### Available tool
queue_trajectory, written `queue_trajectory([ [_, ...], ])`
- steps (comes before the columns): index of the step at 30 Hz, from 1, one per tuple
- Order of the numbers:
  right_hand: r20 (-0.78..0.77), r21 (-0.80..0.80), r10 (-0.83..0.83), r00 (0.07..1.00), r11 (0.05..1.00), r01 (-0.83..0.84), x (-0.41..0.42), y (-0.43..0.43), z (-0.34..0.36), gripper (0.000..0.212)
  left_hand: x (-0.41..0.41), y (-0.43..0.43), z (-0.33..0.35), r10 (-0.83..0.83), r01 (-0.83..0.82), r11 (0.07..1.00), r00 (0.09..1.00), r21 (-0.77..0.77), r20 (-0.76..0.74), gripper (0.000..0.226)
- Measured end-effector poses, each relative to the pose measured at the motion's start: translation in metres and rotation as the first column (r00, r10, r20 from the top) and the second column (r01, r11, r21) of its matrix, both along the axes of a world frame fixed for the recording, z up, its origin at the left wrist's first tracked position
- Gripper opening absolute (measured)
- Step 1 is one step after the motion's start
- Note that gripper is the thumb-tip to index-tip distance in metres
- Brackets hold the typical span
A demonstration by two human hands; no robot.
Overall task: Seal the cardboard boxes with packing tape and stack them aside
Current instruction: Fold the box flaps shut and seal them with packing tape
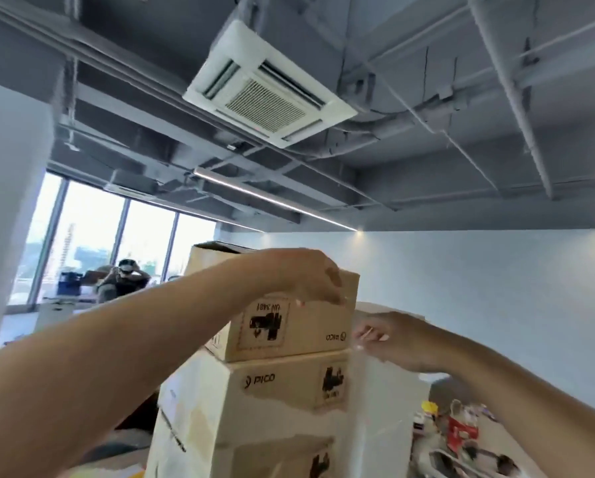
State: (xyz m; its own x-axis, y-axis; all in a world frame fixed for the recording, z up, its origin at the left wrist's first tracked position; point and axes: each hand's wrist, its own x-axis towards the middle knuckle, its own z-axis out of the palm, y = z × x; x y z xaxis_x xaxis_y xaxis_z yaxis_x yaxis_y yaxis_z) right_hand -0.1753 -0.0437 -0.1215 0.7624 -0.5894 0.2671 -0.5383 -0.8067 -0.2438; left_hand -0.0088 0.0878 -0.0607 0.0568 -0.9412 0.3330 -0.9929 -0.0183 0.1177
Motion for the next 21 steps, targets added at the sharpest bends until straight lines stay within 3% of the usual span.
queue_trajectory([
  [2, 0.115, -0.053, 0.037, 0.993, 0.998, -0.031, 0.013, -0.021, 0.032, 0.019, 0.011, -0.008, 0.031, 0.08, -0.075, 0.993, 0.995, -0.096, 0.058, 0.046],
  [7, 0.331, -0.187, 0.134, 0.934, 0.979, -0.074, 0.052, -0.066, 0.091, 0.016, 0.04, -0.029, 0.069, 0.23, -0.232, 0.919, 0.972, -0.319, -0.044, 0.032],
  [13, 0.524, -0.315, 0.27, 0.808, 0.943, -0.111, 0.125, -0.16, 0.106, 0.03, 0.1, -0.063, 0.064, 0.599, -0.542, 0.612, 0.793, -0.575, -0.109, 0.045],
  [15, 0.539, -0.295, 0.3, 0.787, 0.943, -0.157, 0.15, -0.186, 0.102, 0.038, 0.117, -0.068, 0.057, 0.685, -0.63, 0.535, 0.714, -0.563, -0.147, 0.055],
  [18, 0.428, -0.152, 0.27, 0.863, 0.962, -0.226, 0.182, -0.216, 0.1, 0.058, 0.14, -0.071, 0.049, 0.821, -0.813, 0.419, 0.529, -0.403, -0.213, 0.077],
  [21, 0.063, 0.055, 0.186, 0.981, 0.98, -0.189, 0.2, -0.23, 0.108, 0.088, 0.14, -0.067, 0.046, 0.908, -0.934, 0.337, 0.355, -0.115, -0.224, 0.089],
])
